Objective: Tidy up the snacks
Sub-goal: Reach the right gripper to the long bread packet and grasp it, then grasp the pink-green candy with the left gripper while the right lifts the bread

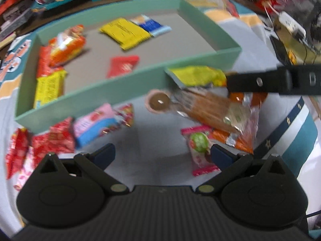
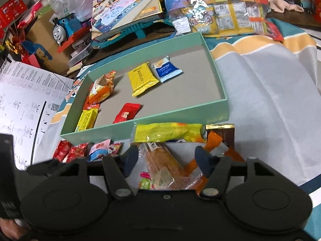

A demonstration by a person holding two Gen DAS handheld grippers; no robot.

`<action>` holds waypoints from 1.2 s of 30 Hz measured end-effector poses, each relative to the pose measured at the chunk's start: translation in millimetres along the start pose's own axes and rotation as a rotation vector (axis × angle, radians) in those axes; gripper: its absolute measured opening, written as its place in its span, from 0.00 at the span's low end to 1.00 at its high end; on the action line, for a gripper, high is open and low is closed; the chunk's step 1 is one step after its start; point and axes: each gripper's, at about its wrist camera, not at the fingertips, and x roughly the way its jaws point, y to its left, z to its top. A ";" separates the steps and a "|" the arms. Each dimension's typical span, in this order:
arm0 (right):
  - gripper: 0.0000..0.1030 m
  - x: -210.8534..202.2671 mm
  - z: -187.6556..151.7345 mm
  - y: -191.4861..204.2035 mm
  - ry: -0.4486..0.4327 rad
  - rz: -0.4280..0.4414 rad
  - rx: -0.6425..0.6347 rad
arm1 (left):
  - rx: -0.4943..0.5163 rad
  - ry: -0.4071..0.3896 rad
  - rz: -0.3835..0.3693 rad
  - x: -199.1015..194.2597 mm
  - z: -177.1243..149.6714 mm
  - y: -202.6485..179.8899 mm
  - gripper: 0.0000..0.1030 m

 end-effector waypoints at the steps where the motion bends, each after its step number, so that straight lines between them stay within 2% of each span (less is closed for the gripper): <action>1: 0.61 1.1 -1.3 -1.8 0.000 0.001 0.006 | 0.002 0.007 -0.008 2.7 0.1 -2.4 1.00; 5: 0.61 3.4 -3.3 -9.0 0.005 0.003 0.032 | 0.012 0.033 -0.030 12.7 2.6 -13.5 1.00; 9: 0.61 9.1 -5.7 -11.5 0.021 0.009 0.041 | 0.029 0.045 0.002 20.6 3.0 -14.2 1.00; 17: 0.61 39.0 -5.4 13.9 0.084 0.033 -0.018 | -0.097 0.054 0.014 22.5 -0.2 36.3 1.00; 22: 0.61 61.3 -6.5 32.3 0.131 0.003 -0.091 | -0.115 0.044 0.007 19.3 -1.2 49.2 1.00; 24: 0.50 69.2 -10.1 38.1 0.149 -0.018 -0.130 | -0.106 0.039 0.003 18.2 -2.3 50.3 1.00; 25: 0.39 72.5 -12.6 41.5 0.153 -0.038 -0.159 | -0.098 0.037 0.002 17.7 -2.8 49.6 1.00; 28: 0.35 74.5 -16.4 42.2 0.155 -0.027 -0.165 | -0.064 0.027 -0.011 17.0 -1.7 44.4 0.99; 32: 0.35 67.7 -14.1 31.1 0.151 0.004 -0.086 | -0.004 0.008 -0.041 14.9 2.1 31.2 0.92; 34: 0.35 62.9 -12.6 25.3 0.148 0.016 -0.057 | 0.038 0.001 -0.052 14.8 4.0 22.6 0.85; 36: 0.35 57.9 -12.1 20.4 0.147 0.021 -0.037 | 0.088 -0.004 -0.064 16.7 6.1 12.7 0.71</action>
